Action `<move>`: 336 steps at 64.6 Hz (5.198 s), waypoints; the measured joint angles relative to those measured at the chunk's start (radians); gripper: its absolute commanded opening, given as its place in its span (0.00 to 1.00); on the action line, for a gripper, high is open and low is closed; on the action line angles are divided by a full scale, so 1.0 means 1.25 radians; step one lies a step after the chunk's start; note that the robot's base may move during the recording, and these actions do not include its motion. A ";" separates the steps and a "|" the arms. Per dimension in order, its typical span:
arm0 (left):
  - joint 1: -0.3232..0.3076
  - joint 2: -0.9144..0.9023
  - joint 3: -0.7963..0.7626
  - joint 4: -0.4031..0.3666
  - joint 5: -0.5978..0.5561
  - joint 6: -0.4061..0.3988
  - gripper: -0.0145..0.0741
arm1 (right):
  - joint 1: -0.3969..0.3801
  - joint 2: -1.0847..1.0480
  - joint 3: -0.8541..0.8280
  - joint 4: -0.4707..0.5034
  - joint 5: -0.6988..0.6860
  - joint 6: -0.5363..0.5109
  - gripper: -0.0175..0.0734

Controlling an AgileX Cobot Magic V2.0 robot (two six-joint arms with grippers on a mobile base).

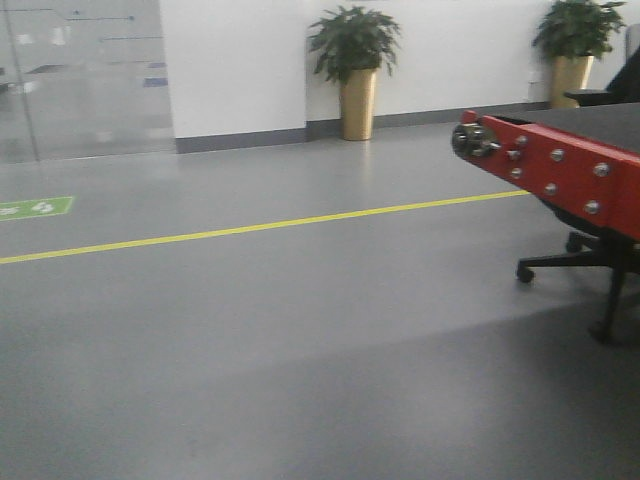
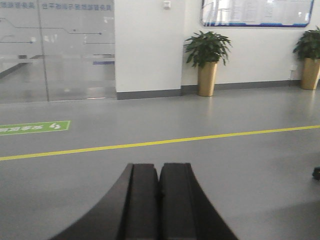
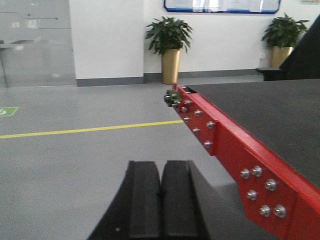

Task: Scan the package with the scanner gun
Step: 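Drive the base forward and turn toward the red-framed table, then approach the table edge, aligning grippers with the box and scanner, then open the left gripper and close it around the tan box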

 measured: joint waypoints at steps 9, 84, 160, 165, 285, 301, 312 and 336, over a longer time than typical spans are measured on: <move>0.000 0.000 0.000 0.000 0.000 0.000 0.04 | 0.000 0.000 0.000 0.000 0.000 0.000 0.02; 0.000 0.000 0.000 0.000 0.000 0.000 0.04 | 0.000 0.000 0.000 0.000 0.000 0.000 0.02; -0.027 0.000 0.000 0.000 0.000 0.000 0.04 | 0.000 0.000 0.000 0.000 0.000 0.000 0.02; -0.027 0.000 0.000 0.000 0.000 0.000 0.04 | 0.000 0.000 0.000 0.000 0.000 0.000 0.02; -0.027 0.041 -0.315 0.000 0.058 0.000 0.19 | 0.000 0.056 -0.280 0.000 0.038 0.000 0.03; -0.027 0.242 -0.525 0.000 0.192 0.000 0.75 | 0.000 0.242 -0.443 0.000 0.102 0.000 0.62; -0.050 0.385 -0.604 0.000 0.217 0.000 0.83 | 0.000 0.356 -0.459 0.000 0.100 0.000 0.82; -0.096 0.782 -0.960 0.000 0.599 0.000 0.82 | 0.003 0.446 -0.459 0.000 0.062 0.000 0.82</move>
